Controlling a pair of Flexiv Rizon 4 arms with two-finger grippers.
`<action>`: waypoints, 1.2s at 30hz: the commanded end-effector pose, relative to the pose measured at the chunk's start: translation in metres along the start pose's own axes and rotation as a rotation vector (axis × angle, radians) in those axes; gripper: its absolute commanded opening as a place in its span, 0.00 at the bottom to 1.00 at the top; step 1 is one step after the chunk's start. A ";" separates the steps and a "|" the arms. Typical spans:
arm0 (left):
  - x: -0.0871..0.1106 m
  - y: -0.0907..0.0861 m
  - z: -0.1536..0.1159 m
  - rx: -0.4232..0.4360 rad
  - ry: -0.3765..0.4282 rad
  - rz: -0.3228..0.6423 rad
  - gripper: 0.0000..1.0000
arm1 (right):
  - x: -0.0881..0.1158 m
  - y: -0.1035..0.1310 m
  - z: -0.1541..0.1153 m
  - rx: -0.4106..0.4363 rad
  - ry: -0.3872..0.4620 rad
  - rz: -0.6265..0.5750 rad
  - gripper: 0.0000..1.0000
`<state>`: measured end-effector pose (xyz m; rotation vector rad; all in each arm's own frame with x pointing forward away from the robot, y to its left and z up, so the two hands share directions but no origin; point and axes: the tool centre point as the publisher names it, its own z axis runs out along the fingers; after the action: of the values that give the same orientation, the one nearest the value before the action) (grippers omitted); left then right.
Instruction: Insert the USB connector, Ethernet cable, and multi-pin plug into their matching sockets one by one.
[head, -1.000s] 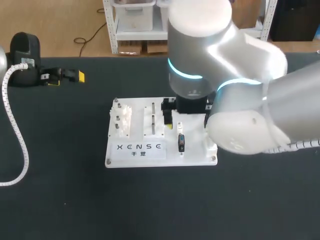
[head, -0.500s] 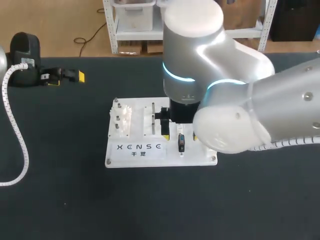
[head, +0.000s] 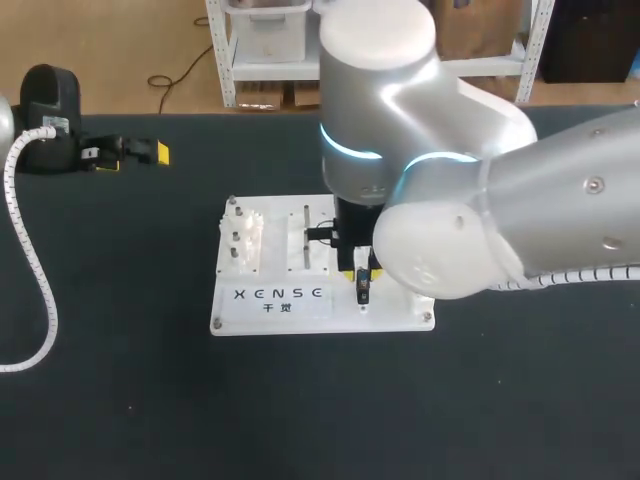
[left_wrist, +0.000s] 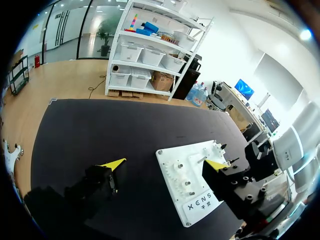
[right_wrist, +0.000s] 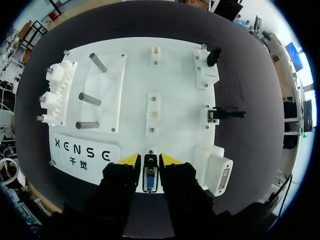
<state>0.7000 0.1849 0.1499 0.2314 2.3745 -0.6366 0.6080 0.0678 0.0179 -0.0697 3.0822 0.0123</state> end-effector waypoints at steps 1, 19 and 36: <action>0.000 0.000 0.000 0.000 0.000 0.000 1.00 | 0.004 -0.006 0.000 -0.003 -0.004 0.000 0.27; 0.000 0.000 0.000 0.000 0.000 0.000 1.00 | 0.013 -0.007 0.000 -0.002 0.003 -0.031 0.25; 0.000 0.000 0.000 0.000 0.000 0.000 1.00 | 0.015 -0.006 -0.008 -0.007 -0.033 -0.061 0.00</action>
<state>0.7000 0.1849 0.1499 0.2314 2.3745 -0.6366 0.5982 0.0653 0.0191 -0.1639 3.0606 0.0115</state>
